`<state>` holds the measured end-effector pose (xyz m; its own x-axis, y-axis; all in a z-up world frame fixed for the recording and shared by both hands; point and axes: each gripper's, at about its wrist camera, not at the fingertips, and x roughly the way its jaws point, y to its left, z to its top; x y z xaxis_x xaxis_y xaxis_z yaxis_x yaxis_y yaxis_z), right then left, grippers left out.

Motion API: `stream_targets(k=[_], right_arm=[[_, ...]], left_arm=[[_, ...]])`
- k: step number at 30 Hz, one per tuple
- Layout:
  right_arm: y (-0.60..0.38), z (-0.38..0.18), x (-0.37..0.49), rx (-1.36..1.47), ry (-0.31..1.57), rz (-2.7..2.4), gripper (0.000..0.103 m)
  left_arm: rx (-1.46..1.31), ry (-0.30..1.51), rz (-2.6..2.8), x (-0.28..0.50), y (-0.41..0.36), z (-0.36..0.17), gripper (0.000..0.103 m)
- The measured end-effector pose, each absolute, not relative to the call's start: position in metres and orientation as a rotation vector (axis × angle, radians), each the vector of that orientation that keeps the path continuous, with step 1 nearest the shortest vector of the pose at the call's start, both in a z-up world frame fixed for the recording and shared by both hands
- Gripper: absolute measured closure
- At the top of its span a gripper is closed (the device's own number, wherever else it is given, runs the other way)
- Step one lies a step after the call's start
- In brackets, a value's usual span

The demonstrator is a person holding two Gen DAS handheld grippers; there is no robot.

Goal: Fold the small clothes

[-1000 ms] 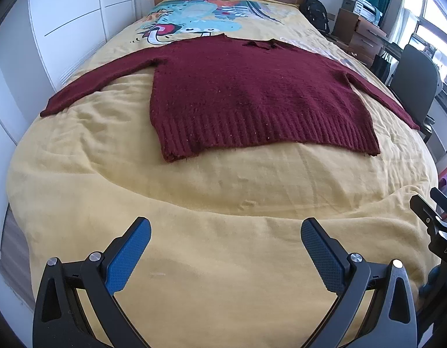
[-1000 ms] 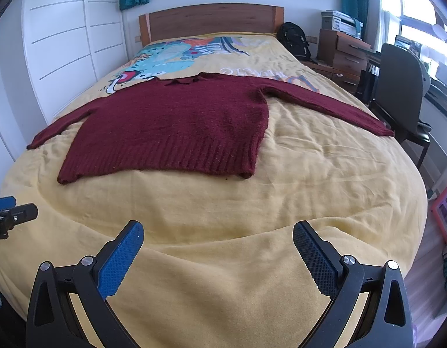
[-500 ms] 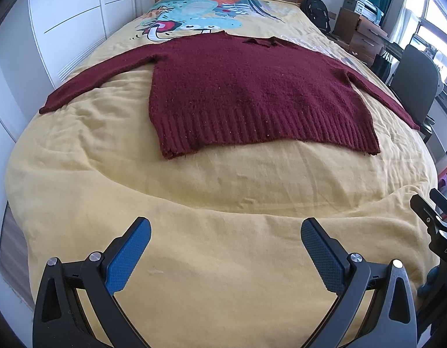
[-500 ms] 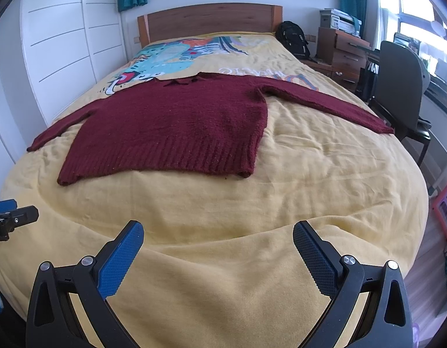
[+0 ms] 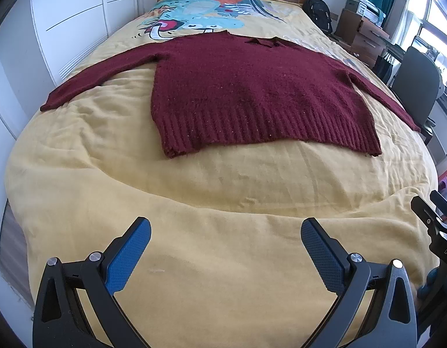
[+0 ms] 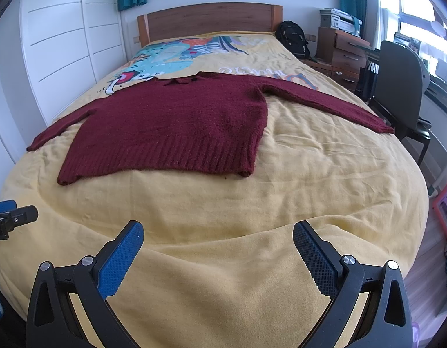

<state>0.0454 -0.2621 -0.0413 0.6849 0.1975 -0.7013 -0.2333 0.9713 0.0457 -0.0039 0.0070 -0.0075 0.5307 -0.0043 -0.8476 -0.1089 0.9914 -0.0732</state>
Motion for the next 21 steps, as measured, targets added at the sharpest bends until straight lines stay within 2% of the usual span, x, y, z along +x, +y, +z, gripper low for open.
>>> stream_targets(k=[21], right_arm=[[-0.2579, -0.0460, 0.0451, -0.058, 0.790, 0.241, 0.000]], left_arm=[[-0.141, 1.027, 0.050, -0.0026, 0.0077, -0.0091, 0.001]])
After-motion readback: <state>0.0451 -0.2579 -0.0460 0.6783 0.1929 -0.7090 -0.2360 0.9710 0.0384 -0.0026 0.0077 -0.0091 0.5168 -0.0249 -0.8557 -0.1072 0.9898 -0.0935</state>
